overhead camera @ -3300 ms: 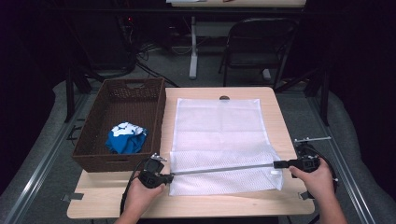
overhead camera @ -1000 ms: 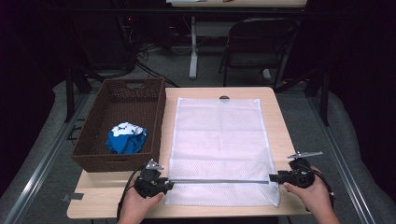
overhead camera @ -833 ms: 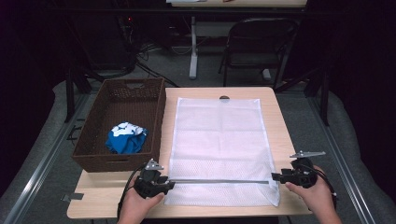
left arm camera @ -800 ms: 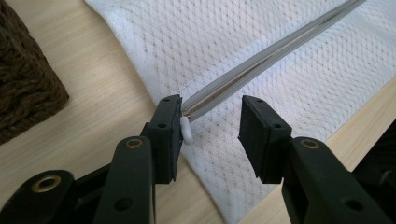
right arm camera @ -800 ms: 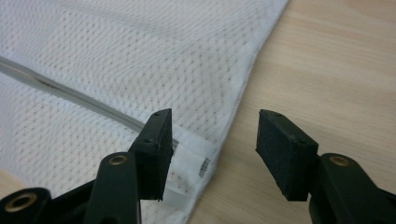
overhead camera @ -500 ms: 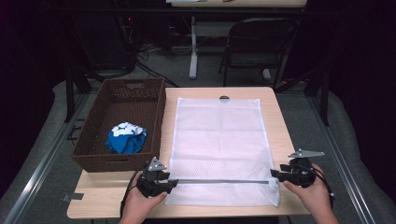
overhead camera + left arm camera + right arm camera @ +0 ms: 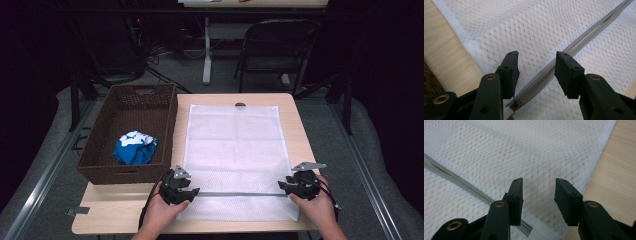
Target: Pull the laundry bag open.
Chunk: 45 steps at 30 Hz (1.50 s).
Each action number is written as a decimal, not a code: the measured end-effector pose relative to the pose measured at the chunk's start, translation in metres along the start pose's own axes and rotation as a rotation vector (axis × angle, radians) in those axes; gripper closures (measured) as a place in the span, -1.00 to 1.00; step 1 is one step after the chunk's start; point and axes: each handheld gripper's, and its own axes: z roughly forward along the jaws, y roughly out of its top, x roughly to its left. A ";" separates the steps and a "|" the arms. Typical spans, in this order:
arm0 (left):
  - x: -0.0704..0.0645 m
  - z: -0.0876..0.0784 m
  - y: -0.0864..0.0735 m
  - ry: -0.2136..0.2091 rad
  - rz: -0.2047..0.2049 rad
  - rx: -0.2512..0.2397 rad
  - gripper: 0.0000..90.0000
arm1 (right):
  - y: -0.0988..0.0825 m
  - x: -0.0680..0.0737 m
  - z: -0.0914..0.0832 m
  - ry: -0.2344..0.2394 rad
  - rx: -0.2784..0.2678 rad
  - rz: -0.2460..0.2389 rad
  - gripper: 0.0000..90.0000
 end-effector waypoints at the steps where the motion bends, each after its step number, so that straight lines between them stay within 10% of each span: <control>1: 0.000 0.002 0.000 0.006 0.006 0.002 0.20 | 0.000 0.000 0.001 -0.001 0.003 -0.003 0.27; 24: -0.002 0.011 -0.004 0.030 -0.005 0.021 0.20 | 0.002 -0.005 0.018 -0.023 0.033 -0.035 0.28; 38: 0.003 -0.037 -0.013 0.027 -0.036 -0.079 0.20 | 0.012 -0.007 0.020 -0.033 0.015 -0.055 0.26; 45: 0.010 -0.058 -0.015 0.038 -0.066 -0.128 0.20 | 0.018 0.016 0.014 0.021 -0.047 -0.151 0.15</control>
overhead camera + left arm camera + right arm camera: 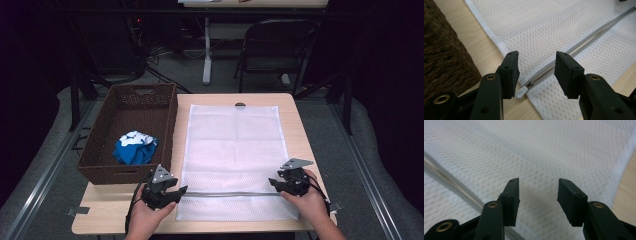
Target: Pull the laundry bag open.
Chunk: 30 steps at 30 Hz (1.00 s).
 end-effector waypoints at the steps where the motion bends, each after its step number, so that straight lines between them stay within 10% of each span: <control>1: 0.001 -0.002 0.000 0.002 0.000 -0.002 0.20 | 0.002 0.005 -0.001 0.008 -0.009 -0.022 0.15; 17: 0.005 -0.010 -0.001 0.007 -0.011 -0.022 0.21 | 0.030 0.058 0.008 0.252 0.007 -0.211 0.61; 30: 0.005 -0.006 -0.002 -0.003 -0.006 -0.010 0.21 | 0.033 0.081 0.031 0.261 0.015 -0.248 0.66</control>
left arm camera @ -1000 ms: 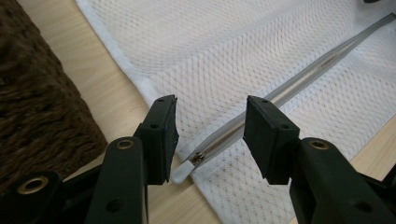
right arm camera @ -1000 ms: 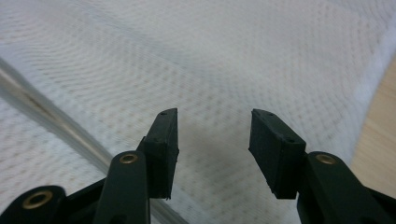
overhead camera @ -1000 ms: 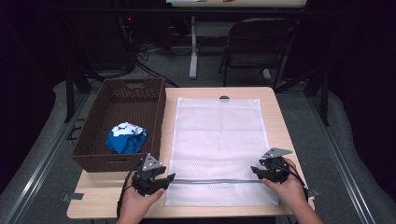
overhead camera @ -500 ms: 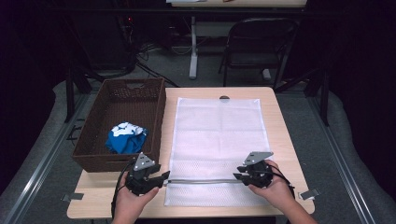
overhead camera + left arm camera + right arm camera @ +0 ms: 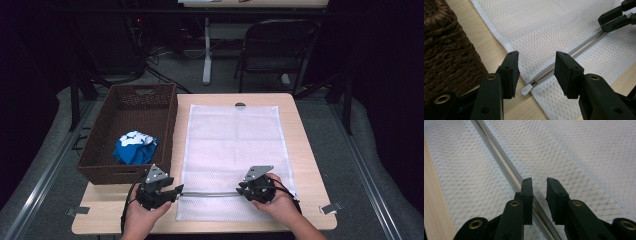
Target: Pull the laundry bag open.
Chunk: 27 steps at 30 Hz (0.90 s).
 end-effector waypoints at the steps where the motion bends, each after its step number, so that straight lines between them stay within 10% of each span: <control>1: 0.000 0.000 0.000 -0.002 0.000 0.001 0.21 | -0.002 0.000 0.001 0.005 0.002 0.001 0.64; 27: 0.000 0.005 -0.002 -0.009 -0.010 0.010 0.20 | -0.009 -0.005 0.013 0.024 0.012 -0.014 0.69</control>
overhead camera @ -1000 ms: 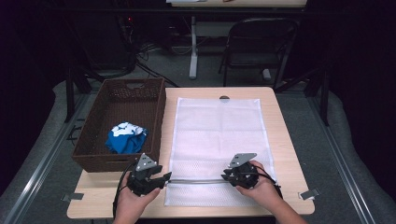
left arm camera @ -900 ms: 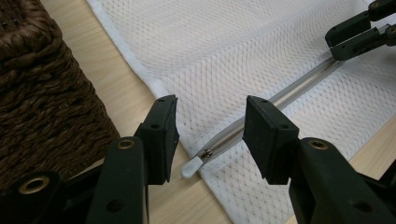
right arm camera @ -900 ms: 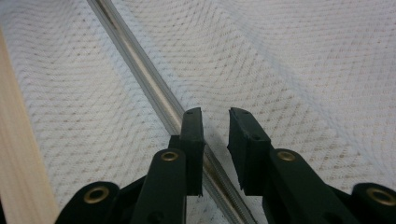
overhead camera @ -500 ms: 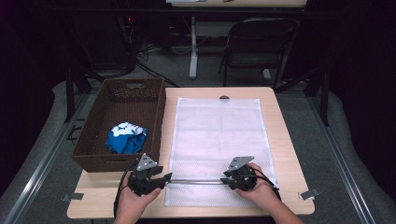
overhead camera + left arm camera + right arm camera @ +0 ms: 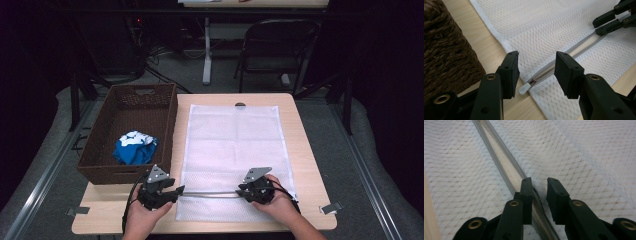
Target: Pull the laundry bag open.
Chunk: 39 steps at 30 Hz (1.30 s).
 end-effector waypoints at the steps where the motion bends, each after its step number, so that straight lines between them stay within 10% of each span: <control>1: 0.000 0.000 0.000 -0.001 0.002 0.003 0.20 | 0.000 0.000 0.000 -0.001 -0.002 0.001 0.72; 39: 0.001 0.000 0.000 0.000 -0.003 0.003 0.21 | 0.032 -0.011 -0.020 -0.004 -0.002 -0.035 0.96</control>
